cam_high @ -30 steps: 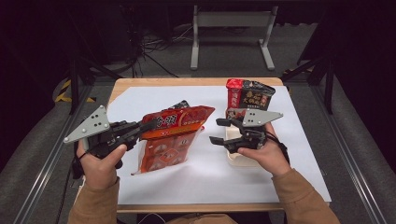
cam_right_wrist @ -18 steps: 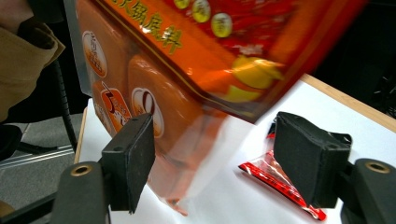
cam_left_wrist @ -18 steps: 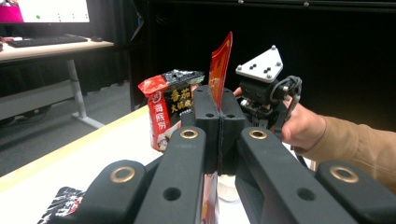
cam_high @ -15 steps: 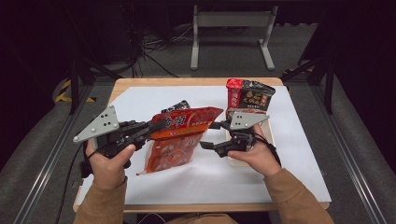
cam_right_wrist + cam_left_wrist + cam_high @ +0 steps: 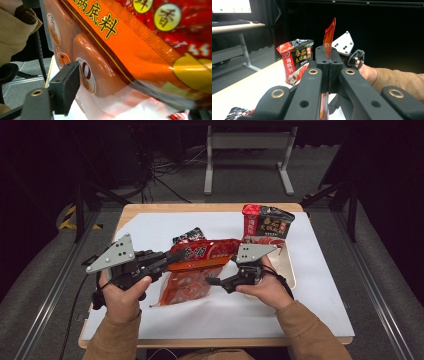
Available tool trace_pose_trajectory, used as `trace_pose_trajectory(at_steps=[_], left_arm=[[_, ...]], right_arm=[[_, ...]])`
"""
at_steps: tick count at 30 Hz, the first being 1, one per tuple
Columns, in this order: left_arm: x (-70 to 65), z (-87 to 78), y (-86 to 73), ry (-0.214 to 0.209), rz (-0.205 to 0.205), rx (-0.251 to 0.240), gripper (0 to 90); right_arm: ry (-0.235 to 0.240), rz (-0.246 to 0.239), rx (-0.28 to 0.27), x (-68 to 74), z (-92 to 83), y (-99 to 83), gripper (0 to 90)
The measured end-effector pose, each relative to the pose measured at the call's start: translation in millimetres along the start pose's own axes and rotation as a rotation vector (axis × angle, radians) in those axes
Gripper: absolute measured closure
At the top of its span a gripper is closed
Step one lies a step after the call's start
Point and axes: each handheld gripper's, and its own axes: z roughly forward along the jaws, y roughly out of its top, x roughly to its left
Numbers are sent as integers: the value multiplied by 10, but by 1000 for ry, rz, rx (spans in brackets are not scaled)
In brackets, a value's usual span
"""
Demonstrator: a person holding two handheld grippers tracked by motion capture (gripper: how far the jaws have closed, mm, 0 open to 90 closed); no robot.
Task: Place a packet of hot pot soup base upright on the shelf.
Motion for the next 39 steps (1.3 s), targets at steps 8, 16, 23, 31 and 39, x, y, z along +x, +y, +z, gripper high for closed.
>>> trace_pose_trajectory(at_steps=[8, 16, 23, 31, 39], left_arm=[[-18, 0, 3, -23, 8, -13, 900], [4, -21, -4, -34, 3, -32, 900], [30, -43, -15, -31, -4, -50, 900], [86, -72, -33, -33, -22, -70, 899], [126, -67, -55, -42, -46, -79, 893]], right_arm=[[33, 5, -13, -20, 33, -34, 229], [90, 10, -22, -8, -9, -35, 393], [164, 1, -60, 38, -74, -1, 614], [175, -50, -21, 125, -153, 112, 702], [158, -36, 22, 139, -257, 213, 704]])
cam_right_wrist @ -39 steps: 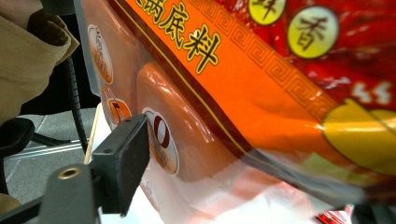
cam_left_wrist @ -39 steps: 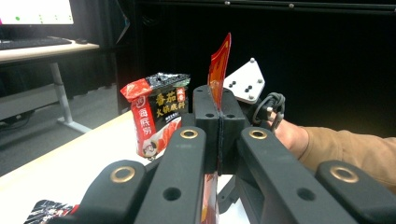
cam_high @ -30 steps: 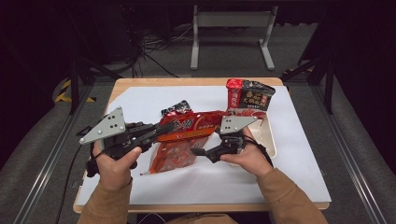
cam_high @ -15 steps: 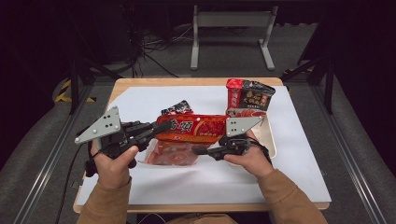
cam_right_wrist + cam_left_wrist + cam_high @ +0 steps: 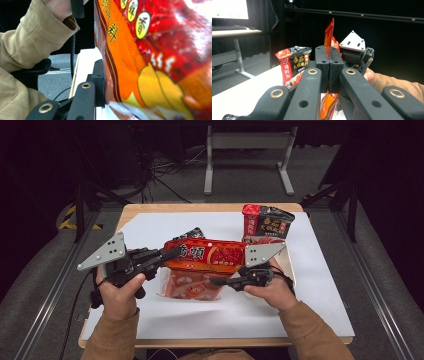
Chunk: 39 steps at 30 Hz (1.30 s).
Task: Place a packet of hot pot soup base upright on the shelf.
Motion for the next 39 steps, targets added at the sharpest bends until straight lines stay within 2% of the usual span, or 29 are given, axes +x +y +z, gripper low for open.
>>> trace_pose_trajectory(at_steps=[5, 7, 10, 15, 24, 26, 31, 39], left_arm=[[21, -12, -2, -5, -17, -1, 838], [32, -12, -9, -8, -21, 0, 810], [43, -10, -11, -3, -17, 11, 715], [51, -23, -7, 17, -6, 23, 646], [116, -54, -31, 60, -11, 45, 607], [130, -56, -39, 82, -2, 59, 589], [152, -62, -46, 106, 12, 85, 558], [242, -59, -101, 121, -17, 112, 532]], right_arm=[[4, 26, 36, 11, -83, 93, 705], [-4, 33, 42, 13, -123, 124, 705], [-23, 48, 39, 14, -202, 170, 705], [-58, 82, 64, 2, -352, 273, 705], [-93, 120, 85, -36, -542, 415, 705], [-92, 127, 88, -53, -583, 451, 705], [-109, 135, 106, -83, -658, 535, 705], [-157, 137, 132, -126, -815, 677, 704]])
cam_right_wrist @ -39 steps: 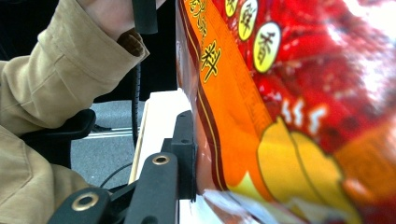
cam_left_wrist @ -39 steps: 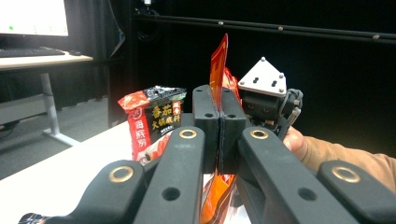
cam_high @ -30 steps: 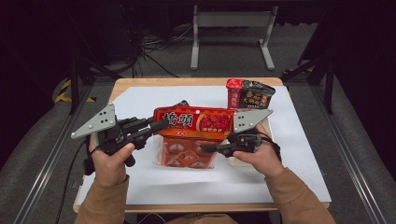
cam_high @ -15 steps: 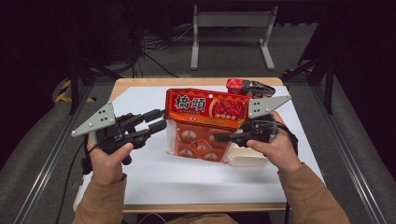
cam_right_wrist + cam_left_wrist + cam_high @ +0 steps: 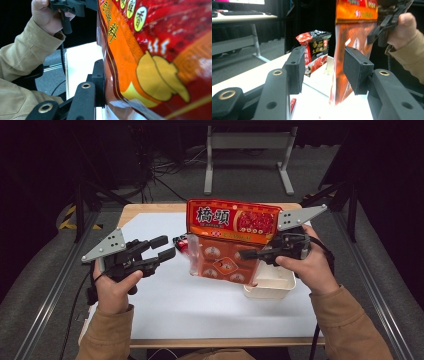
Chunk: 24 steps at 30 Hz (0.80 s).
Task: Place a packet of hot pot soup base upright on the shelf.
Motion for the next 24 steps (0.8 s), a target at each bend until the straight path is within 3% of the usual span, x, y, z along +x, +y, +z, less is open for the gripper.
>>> trace_pose_trajectory(at_steps=[4, 6, 9, 16, 24], left_arm=[[40, 8, -21, 10, -12, 18, 508], [63, 15, -32, 18, -18, 27, 501], [75, 19, -42, 21, -24, 35, 496], [122, 35, -74, 38, -38, 52, 472], [160, 40, -99, 54, -50, 62, 450]], right_arm=[[-24, -3, 3, -29, -65, 22, 704], [-66, -18, 17, -55, -127, 36, 704], [-88, -20, 25, -77, -164, 37, 704], [-170, -14, 42, -164, -311, -15, 704], [-230, 8, 52, -246, -410, -77, 704]])
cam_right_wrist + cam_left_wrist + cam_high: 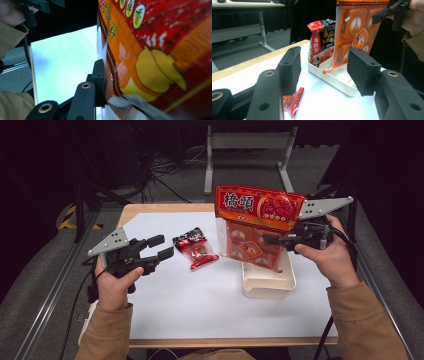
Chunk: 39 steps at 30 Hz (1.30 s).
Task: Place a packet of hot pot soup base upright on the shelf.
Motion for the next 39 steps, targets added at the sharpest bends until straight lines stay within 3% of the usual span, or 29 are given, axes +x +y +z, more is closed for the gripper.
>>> trace_pose_trajectory(at_steps=[8, 25, 39], left_arm=[[77, 3, -42, 30, -15, 9, 420], [155, 86, -121, 55, -25, 36, 373], [198, 123, -163, 63, -32, 50, 362]], right_arm=[[-40, 28, -6, -78, -53, -57, 704], [-128, 148, -55, -270, -80, -327, 704], [-167, 181, -57, -330, -44, -546, 704]])
